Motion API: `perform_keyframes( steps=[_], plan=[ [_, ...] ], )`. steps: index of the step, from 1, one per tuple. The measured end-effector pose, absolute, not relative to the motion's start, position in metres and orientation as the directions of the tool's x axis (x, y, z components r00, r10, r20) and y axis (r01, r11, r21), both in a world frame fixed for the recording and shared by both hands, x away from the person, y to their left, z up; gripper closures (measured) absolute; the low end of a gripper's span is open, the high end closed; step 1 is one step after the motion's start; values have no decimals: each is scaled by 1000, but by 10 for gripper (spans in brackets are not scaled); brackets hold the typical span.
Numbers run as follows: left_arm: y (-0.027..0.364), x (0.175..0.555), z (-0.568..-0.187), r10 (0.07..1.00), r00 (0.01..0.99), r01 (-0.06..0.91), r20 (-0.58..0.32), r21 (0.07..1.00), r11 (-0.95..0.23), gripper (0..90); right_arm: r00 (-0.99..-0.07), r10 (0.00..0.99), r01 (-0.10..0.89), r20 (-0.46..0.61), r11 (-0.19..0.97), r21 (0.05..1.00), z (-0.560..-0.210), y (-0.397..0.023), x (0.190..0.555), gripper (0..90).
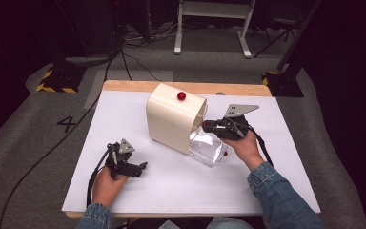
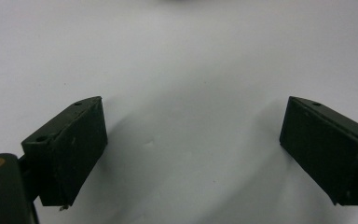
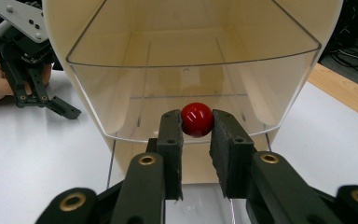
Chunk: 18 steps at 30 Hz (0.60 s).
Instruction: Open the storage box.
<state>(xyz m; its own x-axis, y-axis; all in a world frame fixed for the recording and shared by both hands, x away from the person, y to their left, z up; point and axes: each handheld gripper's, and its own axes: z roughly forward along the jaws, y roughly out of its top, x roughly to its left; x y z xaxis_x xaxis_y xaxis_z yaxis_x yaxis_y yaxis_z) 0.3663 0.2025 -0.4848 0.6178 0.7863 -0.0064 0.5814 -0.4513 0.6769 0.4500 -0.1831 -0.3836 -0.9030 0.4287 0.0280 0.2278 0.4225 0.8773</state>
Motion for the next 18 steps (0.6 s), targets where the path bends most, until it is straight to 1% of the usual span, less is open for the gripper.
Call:
perform_keyframes(
  steps=[7, 18],
  plan=[
    [202, 366, -485, 786, 618, 582, -8, 677, -451, 75, -902, 431, 222, 19, 425, 878, -379, -189, 445, 745],
    [203, 367, -485, 785, 620, 582, -7, 675, -453, 75, -894, 448, 227, 20, 415, 881, -372, -218, 427, 745]
  ],
)
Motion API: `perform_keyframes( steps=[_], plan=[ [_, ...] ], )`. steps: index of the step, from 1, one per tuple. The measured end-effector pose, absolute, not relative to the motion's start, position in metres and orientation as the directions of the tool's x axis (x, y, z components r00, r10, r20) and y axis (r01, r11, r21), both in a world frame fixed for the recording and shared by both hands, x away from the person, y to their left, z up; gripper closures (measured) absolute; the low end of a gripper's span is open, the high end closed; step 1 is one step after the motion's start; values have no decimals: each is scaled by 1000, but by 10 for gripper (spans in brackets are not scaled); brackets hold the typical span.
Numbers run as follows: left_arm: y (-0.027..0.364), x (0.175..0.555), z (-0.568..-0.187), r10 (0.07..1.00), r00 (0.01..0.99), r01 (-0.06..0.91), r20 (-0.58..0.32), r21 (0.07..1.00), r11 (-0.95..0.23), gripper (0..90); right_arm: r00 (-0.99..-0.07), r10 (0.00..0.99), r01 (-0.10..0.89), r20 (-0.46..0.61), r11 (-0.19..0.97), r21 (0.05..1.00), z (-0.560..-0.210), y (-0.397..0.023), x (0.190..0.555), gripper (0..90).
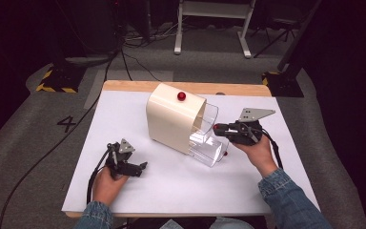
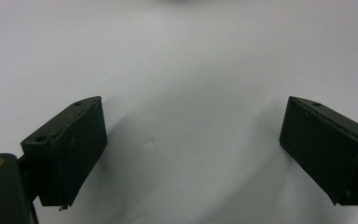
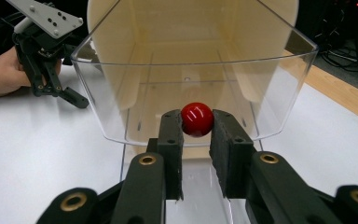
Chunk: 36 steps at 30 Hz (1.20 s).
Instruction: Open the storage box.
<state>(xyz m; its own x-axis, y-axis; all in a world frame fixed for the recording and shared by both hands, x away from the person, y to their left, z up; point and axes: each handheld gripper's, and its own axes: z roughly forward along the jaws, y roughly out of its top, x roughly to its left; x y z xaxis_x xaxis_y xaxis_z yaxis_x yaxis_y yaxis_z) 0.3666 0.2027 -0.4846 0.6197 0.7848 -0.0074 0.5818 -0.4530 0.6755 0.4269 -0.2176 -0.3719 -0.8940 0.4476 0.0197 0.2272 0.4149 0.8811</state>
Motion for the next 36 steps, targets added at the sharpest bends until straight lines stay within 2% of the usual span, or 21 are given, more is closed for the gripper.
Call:
perform_keyframes(
  steps=[13, 36],
  plan=[
    [203, 366, -485, 786, 618, 582, -8, 676, -451, 75, -884, 465, 241, 37, 388, 890, -376, -248, 411, 744],
    [202, 366, -485, 786, 618, 583, -8, 676, -451, 75, -865, 496, 305, 75, 401, 864, -403, -254, 411, 735]
  ],
)
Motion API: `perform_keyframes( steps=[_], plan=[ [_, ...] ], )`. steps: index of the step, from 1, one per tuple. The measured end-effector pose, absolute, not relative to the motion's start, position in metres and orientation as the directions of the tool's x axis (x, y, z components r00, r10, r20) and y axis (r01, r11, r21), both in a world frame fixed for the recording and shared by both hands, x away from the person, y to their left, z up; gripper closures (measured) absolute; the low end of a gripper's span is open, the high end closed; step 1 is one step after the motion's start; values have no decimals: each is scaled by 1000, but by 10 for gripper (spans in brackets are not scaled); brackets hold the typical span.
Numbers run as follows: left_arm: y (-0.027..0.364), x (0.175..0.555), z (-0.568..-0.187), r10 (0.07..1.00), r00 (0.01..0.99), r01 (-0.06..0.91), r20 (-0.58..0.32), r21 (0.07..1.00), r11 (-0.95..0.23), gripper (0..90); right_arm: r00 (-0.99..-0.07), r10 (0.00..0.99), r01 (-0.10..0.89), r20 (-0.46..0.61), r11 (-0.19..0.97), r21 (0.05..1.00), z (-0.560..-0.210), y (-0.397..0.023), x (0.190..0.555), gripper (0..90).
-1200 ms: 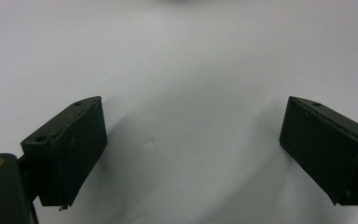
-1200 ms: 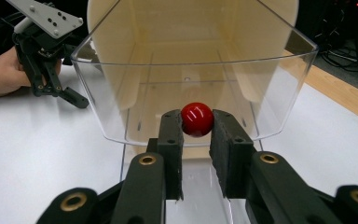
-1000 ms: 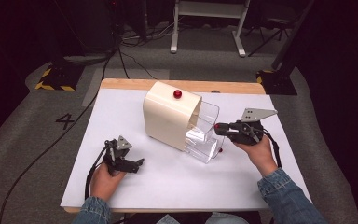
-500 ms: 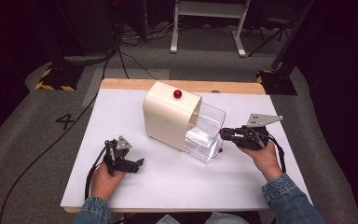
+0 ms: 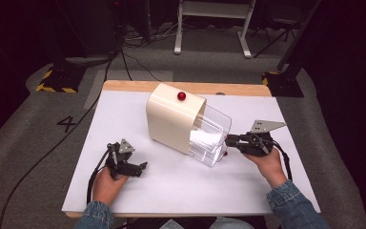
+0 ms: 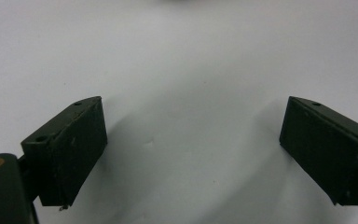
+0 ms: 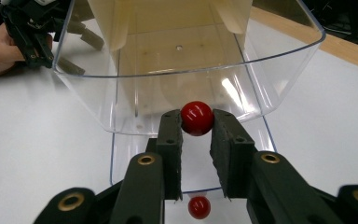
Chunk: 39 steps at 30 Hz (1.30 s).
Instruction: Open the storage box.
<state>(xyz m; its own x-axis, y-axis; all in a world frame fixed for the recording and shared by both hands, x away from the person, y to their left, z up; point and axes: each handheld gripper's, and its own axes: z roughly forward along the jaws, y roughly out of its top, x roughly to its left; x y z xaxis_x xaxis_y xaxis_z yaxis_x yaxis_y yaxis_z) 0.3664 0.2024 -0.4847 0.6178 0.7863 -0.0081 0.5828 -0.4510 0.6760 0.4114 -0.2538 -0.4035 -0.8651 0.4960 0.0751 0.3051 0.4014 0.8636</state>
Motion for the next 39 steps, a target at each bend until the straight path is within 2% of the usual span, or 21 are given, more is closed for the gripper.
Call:
perform_keyframes(
  steps=[6, 12, 24, 26, 29, 32, 34, 35, 39],
  plan=[
    [202, 366, -485, 786, 618, 583, -8, 676, -451, 75, -861, 502, 313, 80, 400, 861, -407, -254, 411, 725],
    [202, 366, -485, 786, 618, 583, -8, 676, -451, 75, -857, 509, 318, 80, 400, 859, -408, -256, 410, 635],
    [202, 363, -483, 796, 605, 592, -4, 672, -446, 95, -854, 516, 299, 59, 395, 869, -396, -264, 403, 556],
    [203, 359, -482, 801, 598, 601, -9, 667, -441, 130, -852, 519, 305, 67, 387, 870, -389, -269, 401, 517],
    [205, 356, -481, 801, 599, 606, -9, 659, -446, 130, -849, 524, 313, 69, 392, 865, -386, -273, 401, 487],
    [212, 350, -483, 797, 603, 588, -13, 682, -434, 132, -833, 547, 344, 81, 399, 850, -383, -282, 401, 384],
    [211, 348, -483, 802, 598, 588, -7, 683, -433, 132, -830, 552, 347, 77, 403, 847, -382, -284, 400, 373],
    [211, 345, -483, 809, 587, 595, -2, 678, -431, 132, -824, 560, 361, 87, 401, 842, -381, -290, 398, 334],
    [215, 341, -483, 809, 588, 597, -6, 678, -429, 133, -812, 578, 382, 85, 415, 826, -382, -302, 392, 309]
  ],
)
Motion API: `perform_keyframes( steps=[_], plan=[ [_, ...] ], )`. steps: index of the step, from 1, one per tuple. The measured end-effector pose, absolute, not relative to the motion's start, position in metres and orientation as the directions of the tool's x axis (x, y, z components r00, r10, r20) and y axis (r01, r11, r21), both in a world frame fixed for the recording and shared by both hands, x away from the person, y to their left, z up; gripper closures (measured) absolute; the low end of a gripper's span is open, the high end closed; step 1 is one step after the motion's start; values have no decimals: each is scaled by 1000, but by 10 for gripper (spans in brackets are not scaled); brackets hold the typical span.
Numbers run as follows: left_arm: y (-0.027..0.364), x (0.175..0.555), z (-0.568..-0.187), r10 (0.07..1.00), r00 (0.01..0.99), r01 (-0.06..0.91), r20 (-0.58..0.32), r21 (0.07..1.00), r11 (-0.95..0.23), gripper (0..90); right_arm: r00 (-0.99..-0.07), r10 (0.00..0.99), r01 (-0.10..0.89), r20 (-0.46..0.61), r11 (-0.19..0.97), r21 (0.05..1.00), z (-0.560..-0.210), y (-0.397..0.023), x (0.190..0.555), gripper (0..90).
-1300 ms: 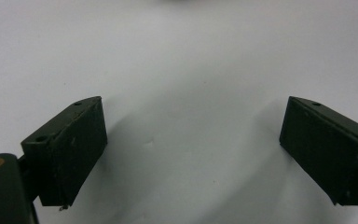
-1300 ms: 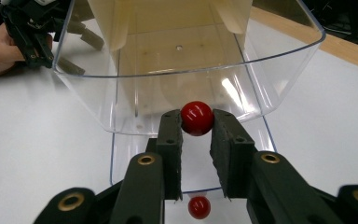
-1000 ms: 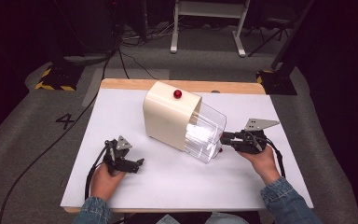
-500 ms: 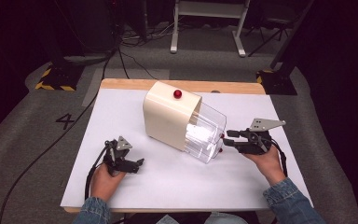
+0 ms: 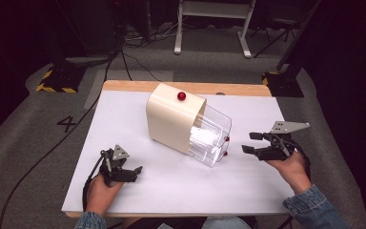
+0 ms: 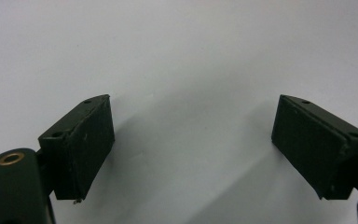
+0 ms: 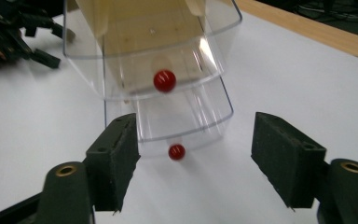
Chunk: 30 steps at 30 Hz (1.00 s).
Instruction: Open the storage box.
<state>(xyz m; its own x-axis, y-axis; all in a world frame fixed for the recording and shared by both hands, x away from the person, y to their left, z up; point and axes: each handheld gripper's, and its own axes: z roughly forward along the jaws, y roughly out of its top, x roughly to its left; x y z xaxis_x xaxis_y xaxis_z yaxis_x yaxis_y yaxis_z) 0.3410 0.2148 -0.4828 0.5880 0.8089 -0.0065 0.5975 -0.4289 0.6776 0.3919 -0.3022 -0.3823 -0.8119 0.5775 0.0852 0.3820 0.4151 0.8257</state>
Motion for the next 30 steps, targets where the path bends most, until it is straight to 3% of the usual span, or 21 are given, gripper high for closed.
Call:
perform_keyframes(
  steps=[7, 19, 30],
  plan=[
    [216, 339, -483, 806, 591, 597, -6, 676, -433, 133, -800, 592, 413, 98, 426, 805, -398, -322, 382, 185],
    [217, 339, -483, 806, 592, 597, -9, 677, -430, 132, -708, 702, 512, 76, 436, 740, -448, -360, 375, 148],
    [217, 339, -483, 806, 592, 597, -10, 677, -430, 131, -673, 739, 499, -34, 488, 716, -482, -371, 374, 55]
  ],
)
